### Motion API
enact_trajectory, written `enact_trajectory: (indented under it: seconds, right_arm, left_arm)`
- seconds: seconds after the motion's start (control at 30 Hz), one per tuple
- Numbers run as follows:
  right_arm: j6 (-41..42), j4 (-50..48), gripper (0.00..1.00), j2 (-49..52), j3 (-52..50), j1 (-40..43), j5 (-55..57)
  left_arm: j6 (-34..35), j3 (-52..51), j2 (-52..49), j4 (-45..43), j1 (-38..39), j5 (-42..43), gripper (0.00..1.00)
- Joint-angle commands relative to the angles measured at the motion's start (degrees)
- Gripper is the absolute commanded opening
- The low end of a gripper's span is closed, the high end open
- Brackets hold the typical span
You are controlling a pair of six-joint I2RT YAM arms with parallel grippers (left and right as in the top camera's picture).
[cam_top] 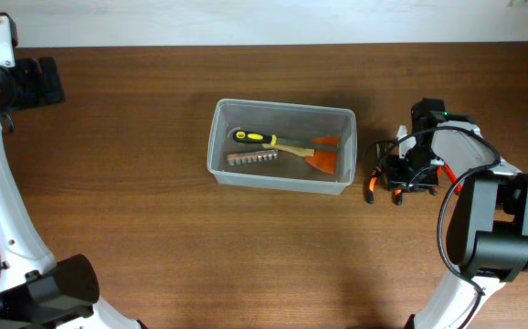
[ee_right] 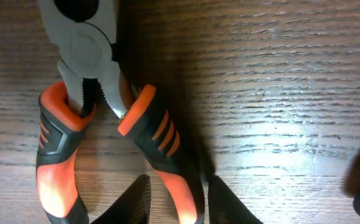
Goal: Pack container
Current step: 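Lower the right gripper onto the orange-black needle-nose pliers and grasp, then carry the needle-nose pliers over the container and lower them inside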
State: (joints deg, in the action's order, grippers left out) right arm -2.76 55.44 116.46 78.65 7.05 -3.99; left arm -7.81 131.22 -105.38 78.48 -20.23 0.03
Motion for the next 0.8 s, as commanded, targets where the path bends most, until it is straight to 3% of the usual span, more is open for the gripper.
enact_trajectory:
  seconds: [0.0, 0.23, 0.47, 0.77]
  right_arm:
    - [0.2, 0.0, 0.27, 0.3, 0.9, 0.1, 0.2]
    - [0.2, 0.7, 0.04, 0.3, 0.9, 0.1, 0.3]
    - [0.2, 4.2, 0.04, 0.2, 3.0, 0.6, 0.3]
    - [0.2, 17.3, 0.04, -5.1, 19.1, 0.4, -0.2]
  left_arm:
    - [0.7, 0.1, 0.3, 0.1, -0.2, 0.4, 0.99]
    - [0.7, 0.1, 0.3, 0.1, -0.2, 0.4, 0.99]
    - [0.7, 0.1, 0.3, 0.1, -0.2, 0.4, 0.99]
    - [0.7, 0.1, 0.3, 0.1, -0.2, 0.4, 0.99]
